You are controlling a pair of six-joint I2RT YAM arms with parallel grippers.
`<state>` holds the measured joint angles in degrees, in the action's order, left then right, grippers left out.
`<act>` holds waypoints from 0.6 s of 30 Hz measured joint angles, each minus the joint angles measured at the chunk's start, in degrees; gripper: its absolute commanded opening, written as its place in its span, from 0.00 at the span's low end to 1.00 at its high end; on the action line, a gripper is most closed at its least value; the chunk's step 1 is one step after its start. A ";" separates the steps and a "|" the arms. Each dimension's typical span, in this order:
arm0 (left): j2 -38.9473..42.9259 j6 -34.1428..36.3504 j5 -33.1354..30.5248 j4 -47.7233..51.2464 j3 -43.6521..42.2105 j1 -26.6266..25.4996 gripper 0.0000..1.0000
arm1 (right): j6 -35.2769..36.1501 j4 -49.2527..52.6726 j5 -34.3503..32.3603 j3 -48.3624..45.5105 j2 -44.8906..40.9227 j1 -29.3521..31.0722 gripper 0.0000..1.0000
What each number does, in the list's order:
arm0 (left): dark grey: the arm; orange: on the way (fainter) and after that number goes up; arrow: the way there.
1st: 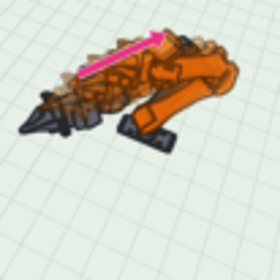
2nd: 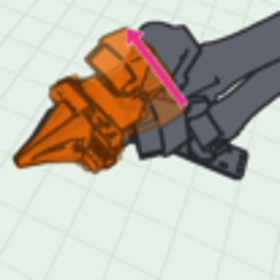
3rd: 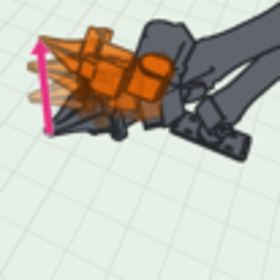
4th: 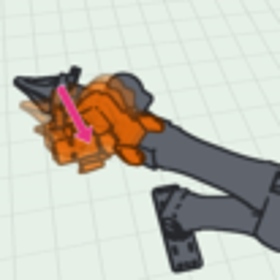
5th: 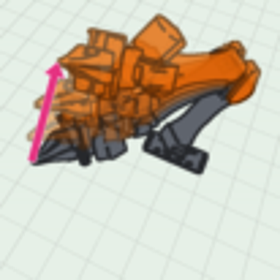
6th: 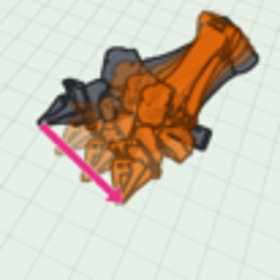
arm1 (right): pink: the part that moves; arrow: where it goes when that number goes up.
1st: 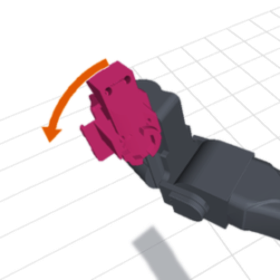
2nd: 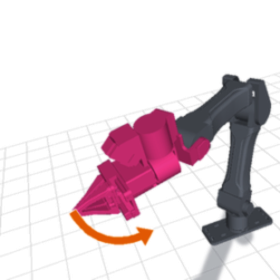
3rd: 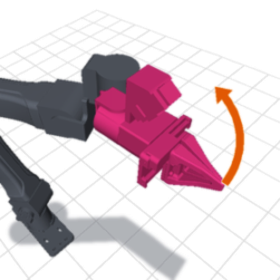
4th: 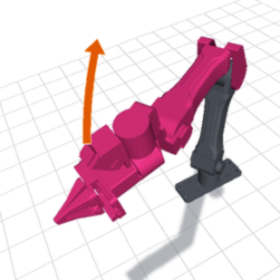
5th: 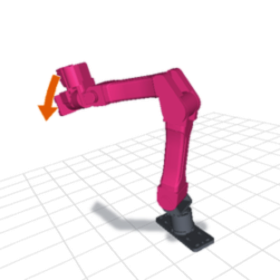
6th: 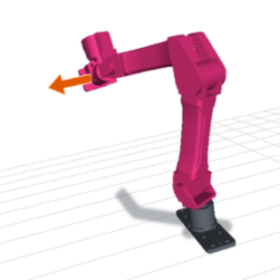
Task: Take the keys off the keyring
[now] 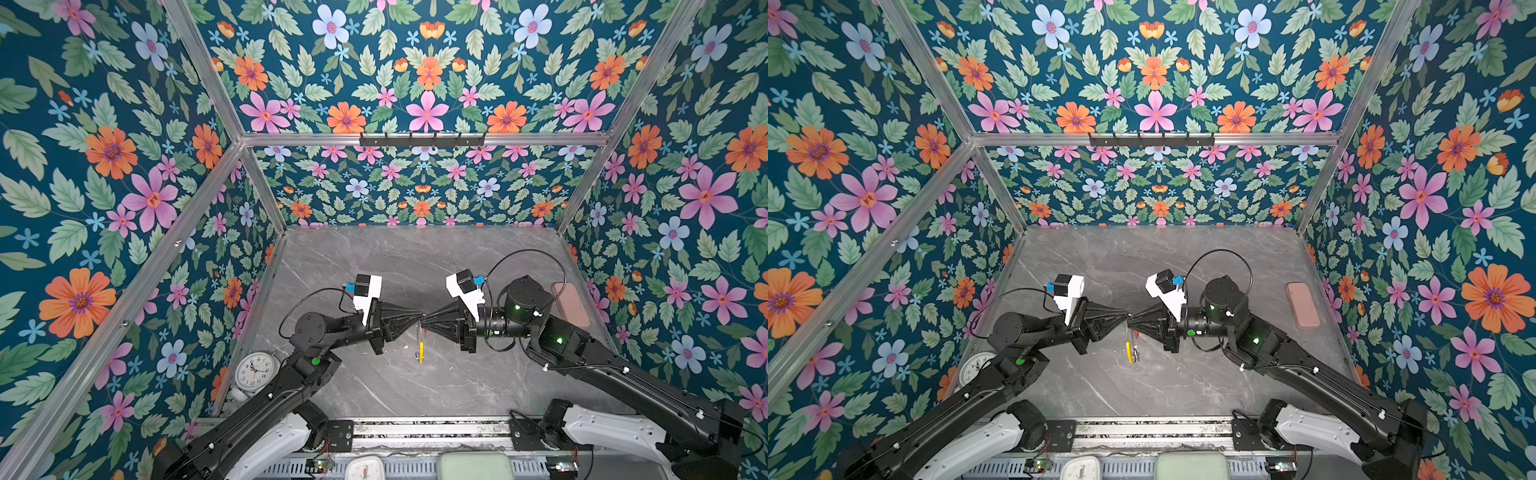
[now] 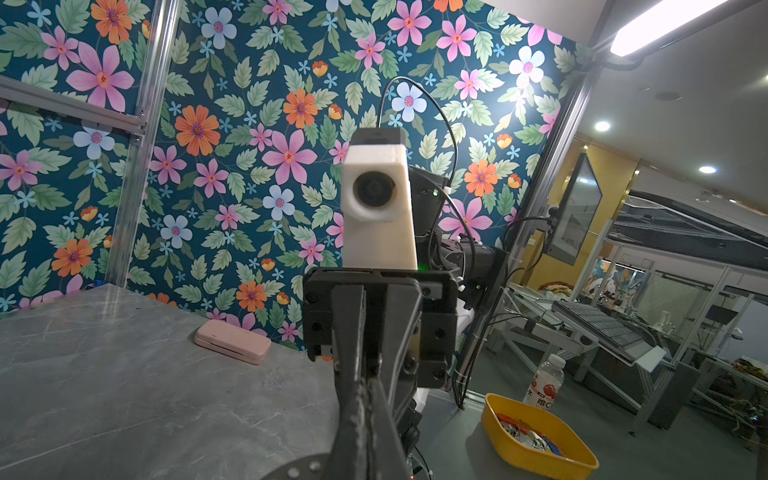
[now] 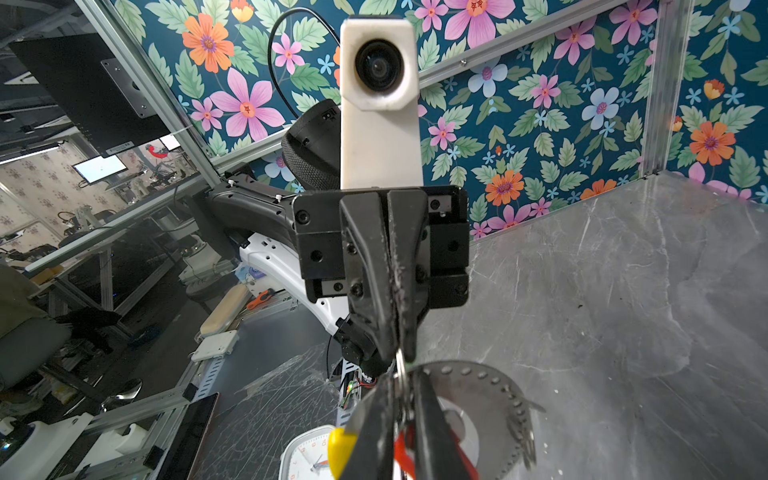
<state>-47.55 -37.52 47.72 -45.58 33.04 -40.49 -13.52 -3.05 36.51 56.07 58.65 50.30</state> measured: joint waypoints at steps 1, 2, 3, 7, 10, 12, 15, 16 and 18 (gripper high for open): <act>-0.07 -0.04 0.07 -0.24 0.00 0.00 0.00 | -0.13 0.28 0.07 0.20 0.02 0.00 0.00; -0.13 -0.22 0.07 -0.37 0.00 0.02 0.00 | -0.11 0.57 0.00 0.35 0.02 0.00 0.00; -0.20 -0.24 0.09 -0.42 0.00 0.00 0.01 | -0.07 1.14 0.00 0.55 0.02 0.00 0.00; -0.13 -0.63 0.11 0.55 0.42 0.00 0.30 | 0.28 4.39 -0.13 1.97 -0.04 0.00 0.00; 0.61 -0.74 -0.04 3.30 1.03 0.00 0.38 | 0.92 9.42 -1.14 3.96 -0.04 0.04 0.00; 1.40 0.37 -0.17 6.19 1.79 0.00 0.40 | 2.01 13.16 -1.62 5.68 0.20 0.04 0.00; 2.60 2.21 -0.55 12.26 3.85 0.00 0.41 | 3.56 19.02 -2.34 8.28 1.20 0.04 0.00; 2.73 3.10 -0.66 14.60 4.85 0.00 0.41 | 4.09 21.14 -2.73 9.16 1.64 0.04 0.00; 2.60 5.16 -0.81 19.96 7.06 0.00 0.41 | 5.18 25.05 -3.41 10.84 2.47 0.04 0.00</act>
<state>-44.95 -32.36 46.92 -25.63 40.10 -40.49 -8.34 22.00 33.10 66.92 61.12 50.35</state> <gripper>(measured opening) 0.412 0.052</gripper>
